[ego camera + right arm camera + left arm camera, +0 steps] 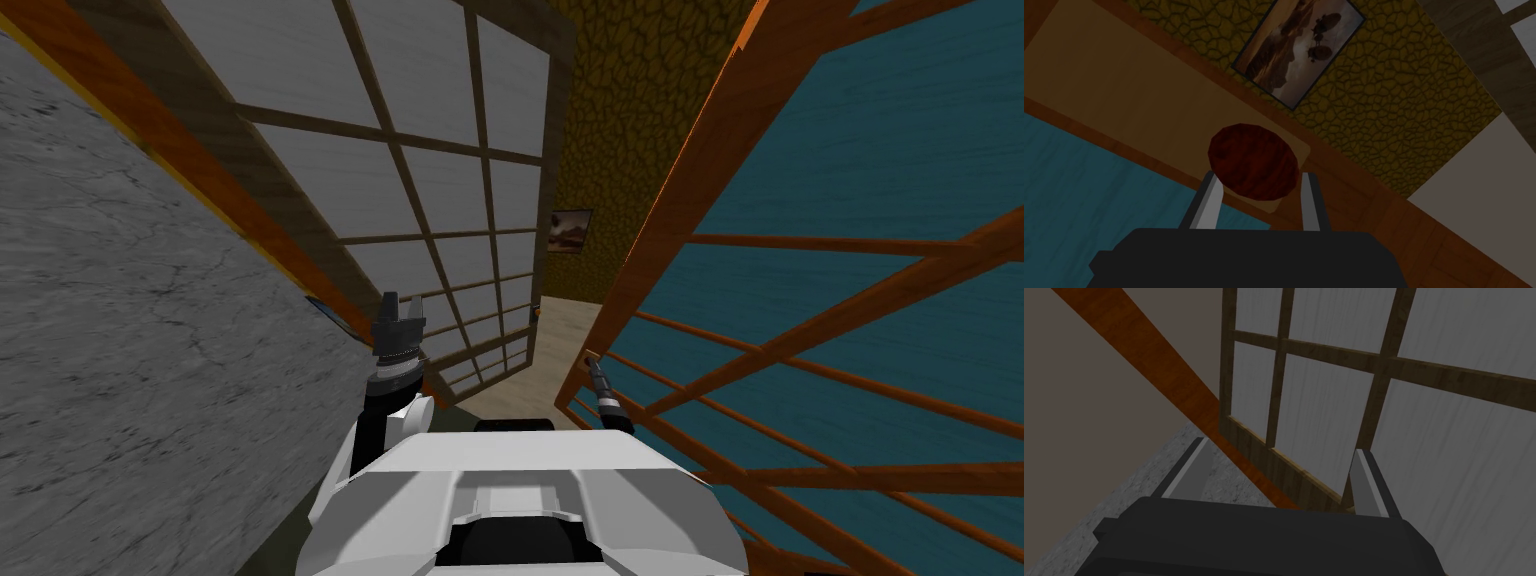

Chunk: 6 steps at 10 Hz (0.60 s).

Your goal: Push the door open

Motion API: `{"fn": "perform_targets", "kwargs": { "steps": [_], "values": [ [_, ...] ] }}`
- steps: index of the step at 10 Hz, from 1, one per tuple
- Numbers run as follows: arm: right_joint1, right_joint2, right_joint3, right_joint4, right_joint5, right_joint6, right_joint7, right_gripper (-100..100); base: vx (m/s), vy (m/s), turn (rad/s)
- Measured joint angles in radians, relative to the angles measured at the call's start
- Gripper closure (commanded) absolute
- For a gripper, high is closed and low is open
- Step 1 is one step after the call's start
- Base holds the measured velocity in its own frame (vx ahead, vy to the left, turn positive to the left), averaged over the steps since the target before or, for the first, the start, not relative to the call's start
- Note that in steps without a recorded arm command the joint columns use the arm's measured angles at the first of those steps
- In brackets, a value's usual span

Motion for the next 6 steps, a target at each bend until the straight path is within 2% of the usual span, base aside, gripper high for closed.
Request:
{"fn": "perform_targets", "kwargs": {
  "steps": [2,3,4,5,6],
  "values": [
    [-0.003,0.004,-0.006,0.002,-0.031,0.008,-0.034,100,0.016,-0.017,0.073],
    [0.005,0.005,-0.008,-0.011,-0.053,0.016,-0.065,100,0.039,-0.037,0.130],
    [-0.004,0.003,-0.017,-0.003,-0.080,0.018,-0.098,100,0.035,-0.050,0.044],
    [-0.027,-0.001,-0.027,0.034,-0.105,0.000,-0.111,100,0.022,-0.028,0.007],
    [-0.020,0.006,-0.026,0.009,-0.111,0.005,-0.122,100,0.026,-0.018,0.084]
  ]
}}
